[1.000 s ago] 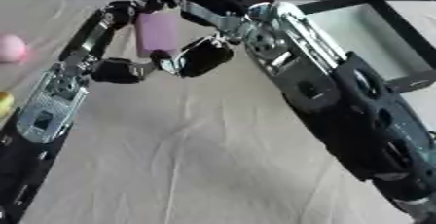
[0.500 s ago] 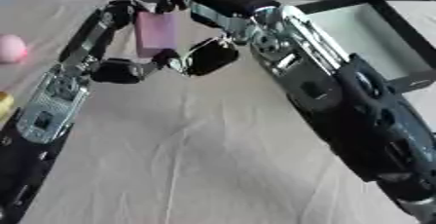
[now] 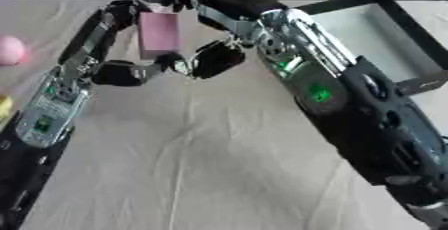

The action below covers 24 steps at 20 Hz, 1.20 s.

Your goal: Pick up the objects with one hand, pass them to the other hand, and then place them into the box on the other side of the table.

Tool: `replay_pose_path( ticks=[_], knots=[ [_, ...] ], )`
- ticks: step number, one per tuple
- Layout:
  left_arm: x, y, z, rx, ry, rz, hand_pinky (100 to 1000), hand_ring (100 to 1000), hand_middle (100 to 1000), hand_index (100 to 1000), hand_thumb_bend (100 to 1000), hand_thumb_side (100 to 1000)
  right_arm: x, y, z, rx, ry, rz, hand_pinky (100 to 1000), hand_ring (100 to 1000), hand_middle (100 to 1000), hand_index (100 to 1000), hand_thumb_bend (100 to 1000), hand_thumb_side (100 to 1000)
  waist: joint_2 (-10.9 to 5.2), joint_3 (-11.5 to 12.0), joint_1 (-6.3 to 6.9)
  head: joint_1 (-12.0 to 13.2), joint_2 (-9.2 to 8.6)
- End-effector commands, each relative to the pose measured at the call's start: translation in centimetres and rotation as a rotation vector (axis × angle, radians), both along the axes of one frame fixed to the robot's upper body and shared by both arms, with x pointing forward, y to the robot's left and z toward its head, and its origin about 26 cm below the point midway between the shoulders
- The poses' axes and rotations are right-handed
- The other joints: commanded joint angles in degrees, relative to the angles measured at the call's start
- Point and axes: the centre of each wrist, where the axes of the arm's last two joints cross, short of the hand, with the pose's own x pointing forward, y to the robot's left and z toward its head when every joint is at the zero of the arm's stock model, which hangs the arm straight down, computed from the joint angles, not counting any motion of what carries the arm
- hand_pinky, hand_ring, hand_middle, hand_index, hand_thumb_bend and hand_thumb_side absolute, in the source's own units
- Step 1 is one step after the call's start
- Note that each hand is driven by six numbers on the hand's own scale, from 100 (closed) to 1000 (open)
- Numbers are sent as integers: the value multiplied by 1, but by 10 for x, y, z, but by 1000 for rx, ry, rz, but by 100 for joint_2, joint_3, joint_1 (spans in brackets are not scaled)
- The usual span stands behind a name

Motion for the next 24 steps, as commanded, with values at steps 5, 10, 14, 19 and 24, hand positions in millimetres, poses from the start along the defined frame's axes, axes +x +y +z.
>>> replay_pose_path(
  ticks=[5, 10, 14, 19, 24],
  knots=[
    [0, -6, 9, -2, -28, -49, 719, 620, 569, 543, 100, 150, 4, -3, 5, 11, -22, -8, 929, 867, 802, 911, 267, 437, -190, 5, -57, -4, 33],
    [-1, -7, 9, -6, -38, -74, 719, 620, 569, 544, 100, 154, 6, -3, 2, 37, -9, -18, 927, 859, 779, 880, 225, 399, -181, 9, -57, 7, 33],
    [-1, -8, 9, -18, -47, -102, 718, 620, 568, 544, 100, 153, 7, -2, 0, 45, -2, -19, 926, 858, 776, 877, 230, 392, -187, 10, -58, 9, 33],
    [-1, -8, 10, -27, -57, -115, 718, 620, 567, 545, 100, 154, 8, -2, -1, 22, 7, -7, 928, 860, 780, 888, 241, 397, -195, 6, -56, 7, 33],
    [-1, -9, 10, -18, -70, -133, 719, 621, 569, 545, 100, 145, 10, -2, -4, 1, 35, 7, 934, 866, 791, 920, 234, 438, -195, 0, -53, 1, 33]
  ],
)
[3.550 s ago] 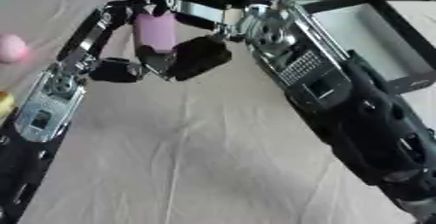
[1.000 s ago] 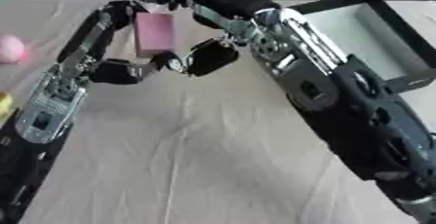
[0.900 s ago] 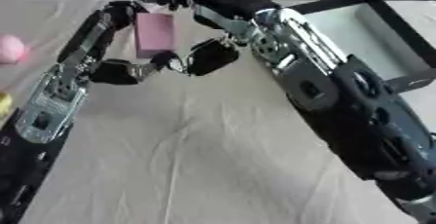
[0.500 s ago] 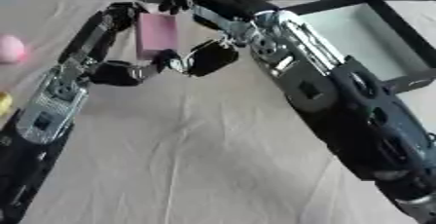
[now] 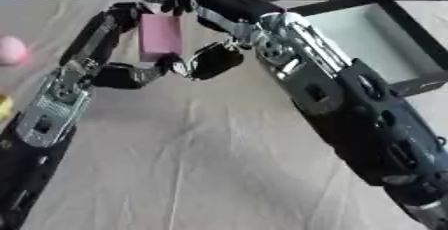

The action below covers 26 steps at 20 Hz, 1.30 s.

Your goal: Pick up the objects with one hand, pass them to the other hand, and then place them into the box on the other side of the table.

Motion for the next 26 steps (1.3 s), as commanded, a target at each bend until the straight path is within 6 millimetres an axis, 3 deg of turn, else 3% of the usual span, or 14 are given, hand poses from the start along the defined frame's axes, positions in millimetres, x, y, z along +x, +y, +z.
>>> replay_pose_path(
  ticks=[1, 7, 13, 18, 24, 26],
  knots=[
    [-1, -7, 13, 1, -52, -45, 719, 621, 569, 545, 100, 144, 4, -4, 4, -15, 7, -6, 934, 868, 793, 924, 240, 449, -196, -2, -53, -5, 33],
    [-1, -8, 13, 0, -61, -51, 718, 620, 567, 547, 100, 140, 6, -4, 3, -27, 19, 1, 934, 865, 783, 902, 226, 439, -204, -11, -49, -11, 33],
    [-1, -9, 12, -1, -66, -68, 718, 620, 567, 549, 100, 140, 8, -4, 0, 42, 57, -12, 931, 815, 675, 789, 100, 313, -197, -10, -45, -11, 33],
    [-1, -9, 11, -3, -66, -72, 718, 620, 568, 559, 100, 145, 9, -4, -1, 104, 76, -18, 917, 768, 588, 730, 100, 172, -194, -6, -45, -24, 33],
    [-1, -9, 11, 1, -71, -67, 723, 625, 579, 591, 100, 145, 10, -5, -3, 133, 130, -25, 913, 738, 538, 689, 100, 120, -193, -3, -38, -20, 33],
    [-1, -8, 10, 16, -69, -57, 734, 640, 600, 646, 155, 157, 10, -5, -3, 138, 148, -27, 912, 733, 531, 682, 100, 112, -194, -4, -36, -20, 33]
  ],
)
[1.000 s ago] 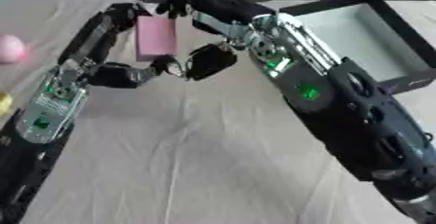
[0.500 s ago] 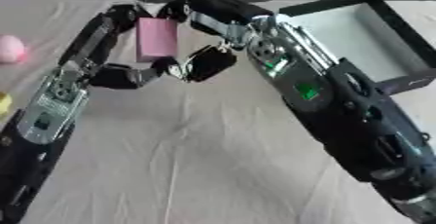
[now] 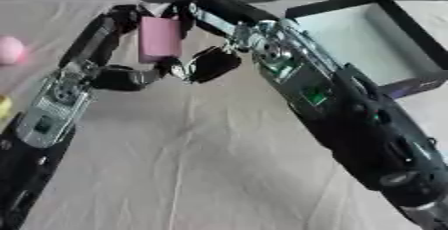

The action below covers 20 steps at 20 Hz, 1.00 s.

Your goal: Pick up the objects with one hand, pass them to the other hand, and then place them into the box on the other side of the table.

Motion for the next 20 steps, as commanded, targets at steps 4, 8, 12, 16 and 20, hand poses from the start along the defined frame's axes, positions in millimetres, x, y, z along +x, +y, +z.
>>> replay_pose_path(
  ticks=[4, 8, 12, 16, 20],
  knots=[
    [-1, -6, 12, 76, -57, 8, 770, 699, 681, 786, 406, 214, 4, -8, 9, 11, 26, -37, 908, 725, 520, 671, 100, 100, -202, -5, -29, -16, 33],
    [-1, -4, 14, 119, -84, 63, 776, 713, 696, 827, 554, 249, -1, -9, 17, 22, 34, -24, 906, 721, 513, 663, 100, 100, -214, -16, -22, -19, 33],
    [0, -4, 12, 153, -99, 111, 779, 719, 700, 834, 651, 280, -6, -10, 22, 25, 37, -13, 904, 717, 507, 657, 100, 100, -225, -26, -18, -24, 33],
    [0, -3, 11, 178, -102, 139, 777, 720, 699, 835, 690, 294, -8, -13, 25, 31, 36, -17, 903, 716, 505, 655, 100, 100, -232, -42, -13, -27, 33],
    [1, 1, 7, 190, -89, 174, 773, 715, 690, 833, 670, 307, -8, -18, 29, 40, 31, -28, 901, 715, 504, 653, 100, 100, -242, -66, -14, -19, 33]
  ],
)
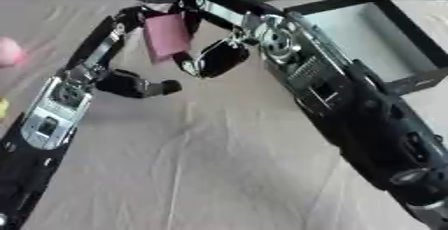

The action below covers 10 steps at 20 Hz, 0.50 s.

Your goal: Pick up the objects with one hand, pass them to the other hand, and then place them into the box on the other side of the table.

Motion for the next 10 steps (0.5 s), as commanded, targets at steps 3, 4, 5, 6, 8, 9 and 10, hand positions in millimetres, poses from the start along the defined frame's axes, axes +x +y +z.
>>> replay_pose_path(
  ticks=[3, 4, 5, 6, 8, 9, 10],
  knots=[
    [2, 8, 4, 5, -11, 63, 770, 711, 684, 831, 652, 308, -4, -12, 18, 24, -39, -18, 901, 715, 505, 655, 100, 100, -255, -37, -16, -3, 33],
    [2, 10, 3, 3, -9, 75, 770, 711, 684, 830, 651, 308, -5, -14, 20, 31, -42, -21, 901, 715, 505, 655, 100, 100, -261, -45, -17, -2, 33],
    [2, 12, 2, 3, -8, 86, 770, 710, 683, 829, 647, 308, -6, -18, 22, 37, -45, -25, 901, 715, 505, 655, 100, 100, -268, -55, -18, -1, 33],
    [2, 14, 2, 2, -6, 96, 769, 709, 683, 827, 641, 308, -8, -22, 25, 44, -49, -30, 902, 716, 506, 656, 100, 100, -275, -64, -20, -2, 33],
    [1, 20, 1, -4, -6, 119, 768, 707, 680, 821, 620, 312, -11, -32, 30, 66, -55, -52, 903, 717, 509, 660, 100, 100, -288, -81, -24, -12, 33],
    [1, 24, 1, -7, -7, 129, 768, 706, 678, 819, 613, 311, -12, -38, 32, 79, -56, -67, 904, 719, 512, 663, 100, 100, -294, -90, -25, -13, 33],
    [0, 27, 0, -8, -7, 138, 767, 705, 676, 817, 603, 316, -14, -44, 34, 92, -58, -83, 906, 721, 514, 665, 100, 100, -300, -97, -25, -14, 33]
  ],
)
